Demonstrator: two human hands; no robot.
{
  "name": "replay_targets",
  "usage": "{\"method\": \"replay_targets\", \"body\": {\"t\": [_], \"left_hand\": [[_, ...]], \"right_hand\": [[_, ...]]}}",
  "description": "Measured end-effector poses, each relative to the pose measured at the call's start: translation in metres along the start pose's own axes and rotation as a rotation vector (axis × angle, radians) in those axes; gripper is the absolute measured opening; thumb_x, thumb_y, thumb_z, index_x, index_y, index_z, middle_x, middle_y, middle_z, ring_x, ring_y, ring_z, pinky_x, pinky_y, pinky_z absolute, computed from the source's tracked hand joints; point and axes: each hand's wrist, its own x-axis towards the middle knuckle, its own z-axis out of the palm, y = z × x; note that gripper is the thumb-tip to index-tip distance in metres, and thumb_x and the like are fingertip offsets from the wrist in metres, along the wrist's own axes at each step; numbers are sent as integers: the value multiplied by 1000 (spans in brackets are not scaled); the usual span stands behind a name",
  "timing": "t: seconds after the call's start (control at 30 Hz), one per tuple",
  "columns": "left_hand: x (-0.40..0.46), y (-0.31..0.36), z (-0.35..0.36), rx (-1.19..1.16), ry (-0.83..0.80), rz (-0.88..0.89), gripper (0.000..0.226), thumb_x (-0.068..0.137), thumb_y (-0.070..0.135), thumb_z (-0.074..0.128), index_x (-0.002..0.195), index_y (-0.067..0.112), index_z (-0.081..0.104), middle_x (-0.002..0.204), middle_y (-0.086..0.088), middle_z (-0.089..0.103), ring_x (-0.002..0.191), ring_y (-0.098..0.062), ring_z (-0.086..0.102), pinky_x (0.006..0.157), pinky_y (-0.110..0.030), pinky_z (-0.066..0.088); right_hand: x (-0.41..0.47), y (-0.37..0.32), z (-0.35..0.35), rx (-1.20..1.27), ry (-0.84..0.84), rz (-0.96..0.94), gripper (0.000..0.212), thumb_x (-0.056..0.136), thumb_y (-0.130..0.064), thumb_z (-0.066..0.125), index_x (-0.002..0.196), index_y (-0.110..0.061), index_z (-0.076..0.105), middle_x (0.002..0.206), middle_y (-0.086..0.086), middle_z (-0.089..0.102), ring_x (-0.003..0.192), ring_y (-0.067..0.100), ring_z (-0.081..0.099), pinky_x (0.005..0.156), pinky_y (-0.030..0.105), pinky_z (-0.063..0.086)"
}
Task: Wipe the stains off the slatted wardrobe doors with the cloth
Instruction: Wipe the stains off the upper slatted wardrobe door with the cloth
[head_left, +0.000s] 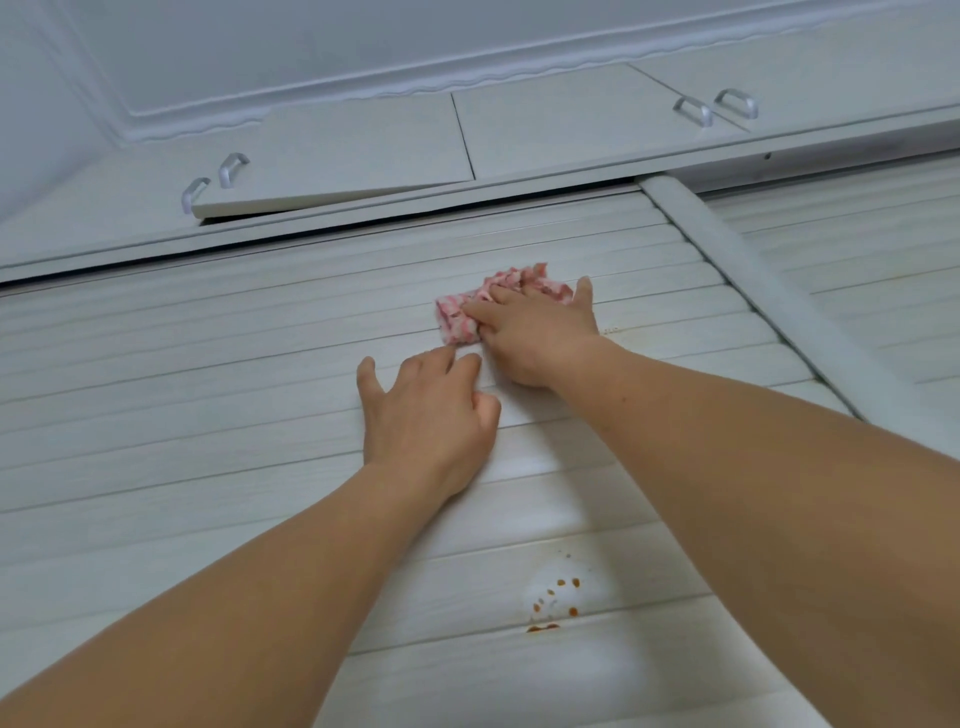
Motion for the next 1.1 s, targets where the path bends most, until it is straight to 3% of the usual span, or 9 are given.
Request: {"method": "replay_targets", "body": {"t": [0.17, 0.37, 0.53, 0.63, 0.8, 1.1], "left_hand": [[4, 17, 0, -46, 9, 0, 32, 90, 28, 26, 103, 23, 54, 116, 8, 53, 113, -15, 46, 111, -54, 5], [3, 17, 1, -8, 15, -2, 37, 92, 28, 26, 117, 24, 53, 119, 6, 53, 113, -16, 47, 112, -52, 3], [3, 20, -2, -32, 2, -24, 37, 92, 29, 25, 115, 24, 54, 117, 7, 54, 112, -16, 48, 112, -53, 3], [1, 18, -3, -47, -5, -23, 35, 91, 28, 25, 111, 24, 54, 114, 8, 54, 111, -15, 48, 112, -54, 3], [1, 17, -3, -57, -18, -23, 36, 91, 28, 24, 112, 24, 53, 114, 7, 52, 114, -15, 47, 112, -55, 3], [-4, 18, 0, -77, -6, -22, 44, 92, 26, 26, 133, 27, 41, 134, 6, 44, 126, -12, 38, 111, -55, 1]], "right_hand": [[3, 53, -5, -27, -6, 175, 44, 99, -40, 20, 143, -49, 24, 158, -5, 15, 145, 28, 10, 107, 67, -1], [-26, 122, -12, -45, -26, 412, 45, 99, -35, 22, 144, -42, 26, 157, 0, 18, 143, 36, 12, 109, 65, 3], [-38, 108, -12, -90, 8, 501, 41, 97, -29, 27, 136, -34, 41, 146, 7, 39, 134, 40, 28, 106, 52, 17], [-41, 90, -14, -138, 66, 436, 38, 95, -27, 30, 125, -30, 52, 128, 7, 52, 121, 33, 43, 96, 45, 26], [-37, 52, -17, -125, 50, 306, 40, 93, -28, 29, 125, -36, 53, 138, 9, 47, 135, 37, 31, 100, 48, 21], [-41, -1, -5, -40, 155, -12, 31, 97, -26, 31, 115, -38, 53, 124, -6, 56, 119, 22, 43, 89, 47, 24]]}}
